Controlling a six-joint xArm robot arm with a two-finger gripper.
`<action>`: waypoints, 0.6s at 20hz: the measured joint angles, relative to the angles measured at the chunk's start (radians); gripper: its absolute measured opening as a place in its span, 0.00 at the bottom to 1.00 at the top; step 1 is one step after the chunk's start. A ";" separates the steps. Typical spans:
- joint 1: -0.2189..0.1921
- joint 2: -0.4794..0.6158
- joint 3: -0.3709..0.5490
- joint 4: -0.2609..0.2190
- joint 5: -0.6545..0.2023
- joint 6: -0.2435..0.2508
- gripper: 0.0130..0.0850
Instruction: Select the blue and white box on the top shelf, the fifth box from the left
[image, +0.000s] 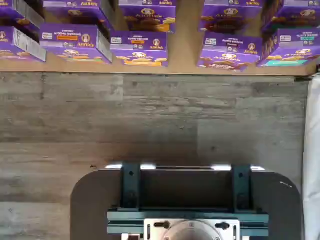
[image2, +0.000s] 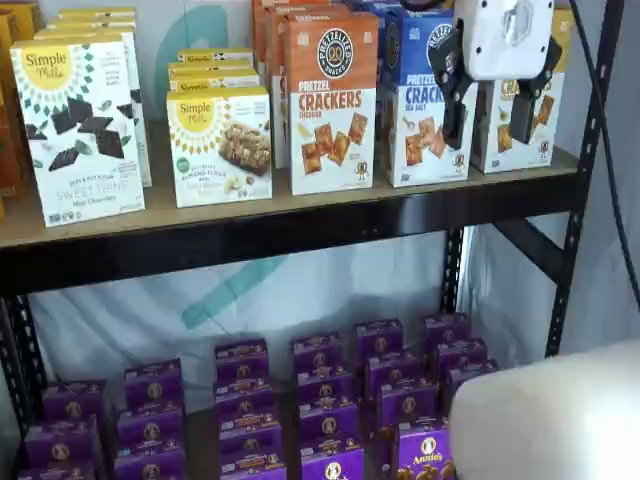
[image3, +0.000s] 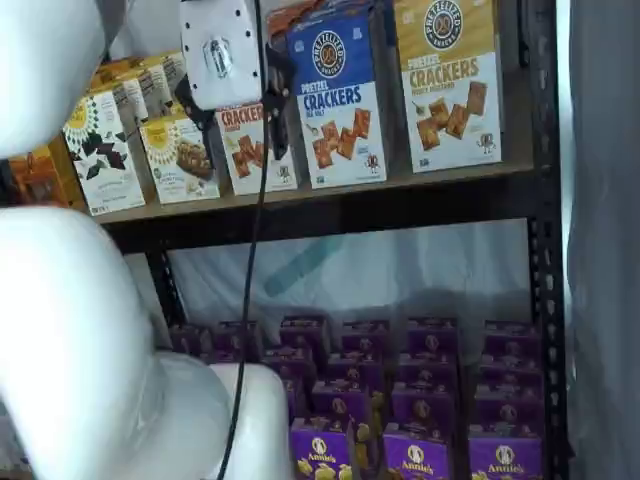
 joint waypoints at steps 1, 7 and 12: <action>-0.007 -0.006 0.005 0.007 -0.010 -0.004 1.00; -0.036 -0.032 0.028 0.034 -0.050 -0.024 1.00; -0.037 -0.029 0.035 0.024 -0.062 -0.029 1.00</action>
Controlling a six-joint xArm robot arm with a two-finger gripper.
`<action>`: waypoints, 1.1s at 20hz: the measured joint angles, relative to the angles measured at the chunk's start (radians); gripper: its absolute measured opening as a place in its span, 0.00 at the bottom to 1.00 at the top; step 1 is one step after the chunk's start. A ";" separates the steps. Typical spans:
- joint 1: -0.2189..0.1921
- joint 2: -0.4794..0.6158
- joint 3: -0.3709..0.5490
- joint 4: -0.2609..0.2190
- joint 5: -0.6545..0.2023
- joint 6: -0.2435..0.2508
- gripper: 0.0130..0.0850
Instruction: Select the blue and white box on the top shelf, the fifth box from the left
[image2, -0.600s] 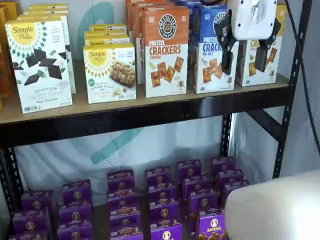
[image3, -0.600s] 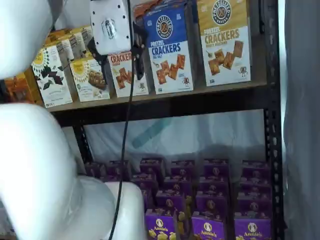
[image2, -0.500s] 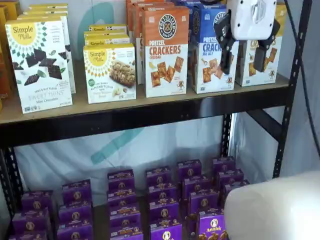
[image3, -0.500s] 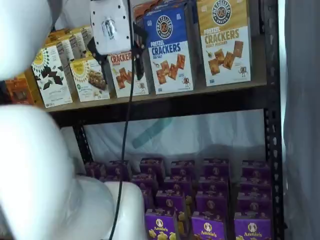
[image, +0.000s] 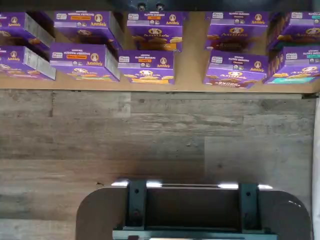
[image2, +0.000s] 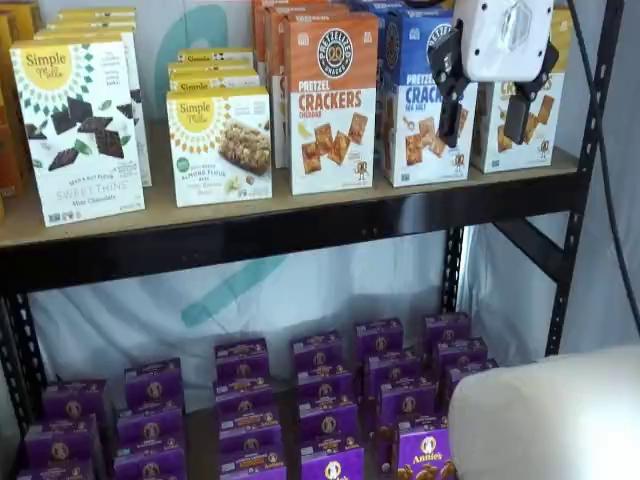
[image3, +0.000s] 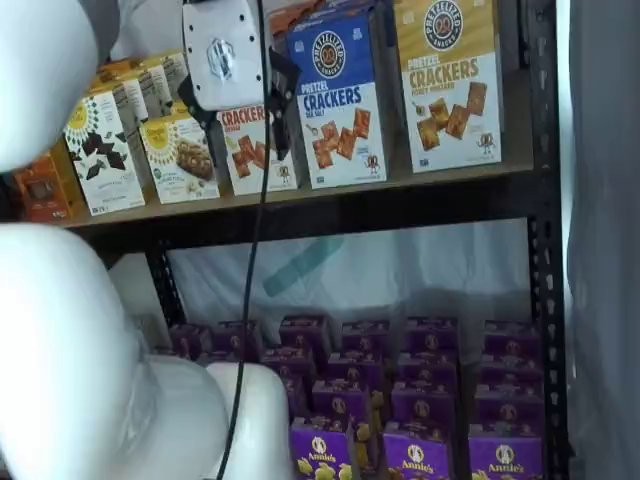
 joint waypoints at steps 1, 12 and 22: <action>0.002 0.002 0.001 -0.004 -0.006 0.000 1.00; 0.018 0.121 -0.082 -0.039 -0.120 0.003 1.00; -0.024 0.304 -0.273 -0.014 -0.107 -0.031 1.00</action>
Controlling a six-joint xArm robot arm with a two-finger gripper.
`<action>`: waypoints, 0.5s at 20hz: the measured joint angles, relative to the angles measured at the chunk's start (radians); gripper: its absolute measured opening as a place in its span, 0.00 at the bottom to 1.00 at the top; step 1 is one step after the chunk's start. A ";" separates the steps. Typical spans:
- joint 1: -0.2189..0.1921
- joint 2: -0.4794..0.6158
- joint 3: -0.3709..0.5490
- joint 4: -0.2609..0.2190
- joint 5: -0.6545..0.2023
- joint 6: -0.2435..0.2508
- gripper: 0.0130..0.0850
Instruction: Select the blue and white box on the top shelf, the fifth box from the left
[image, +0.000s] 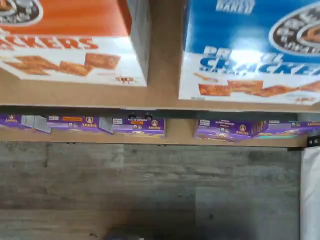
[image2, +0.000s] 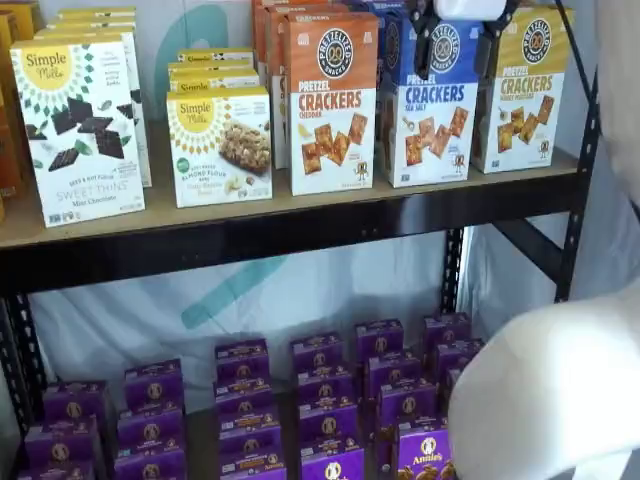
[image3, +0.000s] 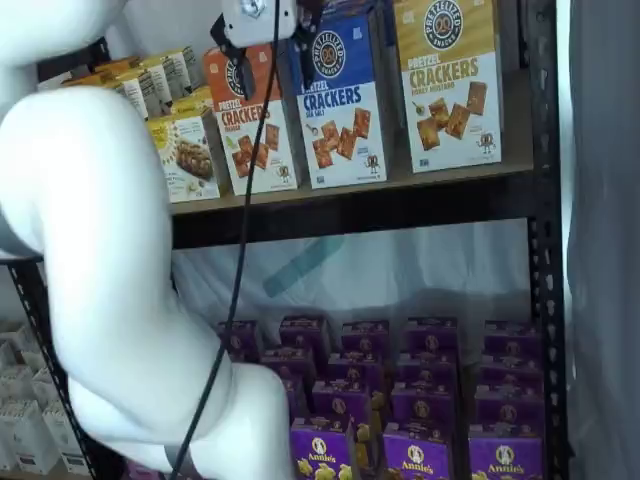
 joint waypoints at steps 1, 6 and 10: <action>-0.006 0.011 -0.012 0.003 0.001 -0.005 1.00; -0.022 0.057 -0.062 0.007 0.005 -0.020 1.00; -0.012 0.081 -0.093 -0.014 0.020 -0.017 1.00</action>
